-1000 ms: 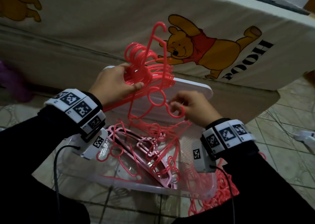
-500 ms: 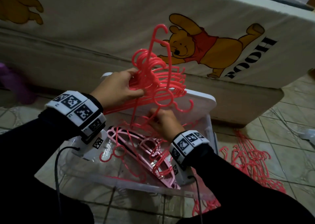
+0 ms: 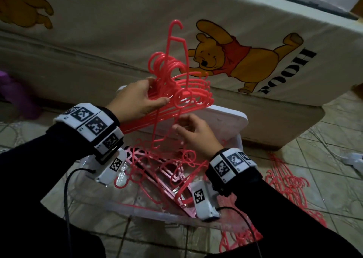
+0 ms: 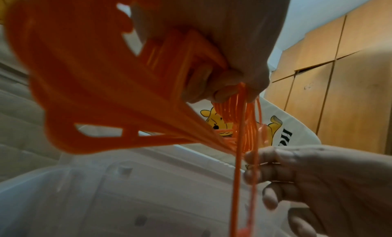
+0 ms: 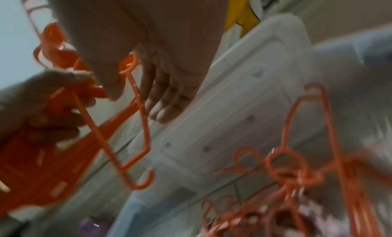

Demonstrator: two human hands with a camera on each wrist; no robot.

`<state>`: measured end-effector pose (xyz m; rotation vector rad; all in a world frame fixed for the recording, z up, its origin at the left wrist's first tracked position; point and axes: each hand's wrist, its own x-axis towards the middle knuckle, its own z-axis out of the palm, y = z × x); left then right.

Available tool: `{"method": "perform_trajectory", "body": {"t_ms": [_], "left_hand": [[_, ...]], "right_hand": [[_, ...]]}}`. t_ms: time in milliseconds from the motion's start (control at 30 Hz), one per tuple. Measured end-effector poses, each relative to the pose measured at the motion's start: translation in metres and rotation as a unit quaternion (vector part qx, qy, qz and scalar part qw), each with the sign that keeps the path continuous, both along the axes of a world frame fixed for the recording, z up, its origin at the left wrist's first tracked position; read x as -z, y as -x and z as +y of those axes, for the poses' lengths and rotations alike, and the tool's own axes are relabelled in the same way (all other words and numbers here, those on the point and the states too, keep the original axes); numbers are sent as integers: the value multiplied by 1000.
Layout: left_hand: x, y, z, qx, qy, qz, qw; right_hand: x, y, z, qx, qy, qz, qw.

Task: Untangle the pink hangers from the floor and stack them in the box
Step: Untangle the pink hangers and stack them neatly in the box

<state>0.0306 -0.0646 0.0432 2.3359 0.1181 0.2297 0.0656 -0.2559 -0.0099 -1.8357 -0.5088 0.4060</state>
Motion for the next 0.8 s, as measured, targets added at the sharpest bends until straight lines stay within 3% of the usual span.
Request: {"method": "perform_trajectory", "body": {"t_ms": [133,300,433,800], "left_hand": [[-3,0,-1,-9,35,-21,999],[-4,1,4,-30,53,-46,997],[-5,3,6,-37,57,-50,996],[-3,-2,6,-35,60,-64,996]], "right_hand": [[-13,0,-3,56,-93,51,993],[-36,1,-11,-32,-167,20,985],[-51,2,-21,-19,-203,-15,979],[-71,0,-35,-75,-285,70,953]]}}
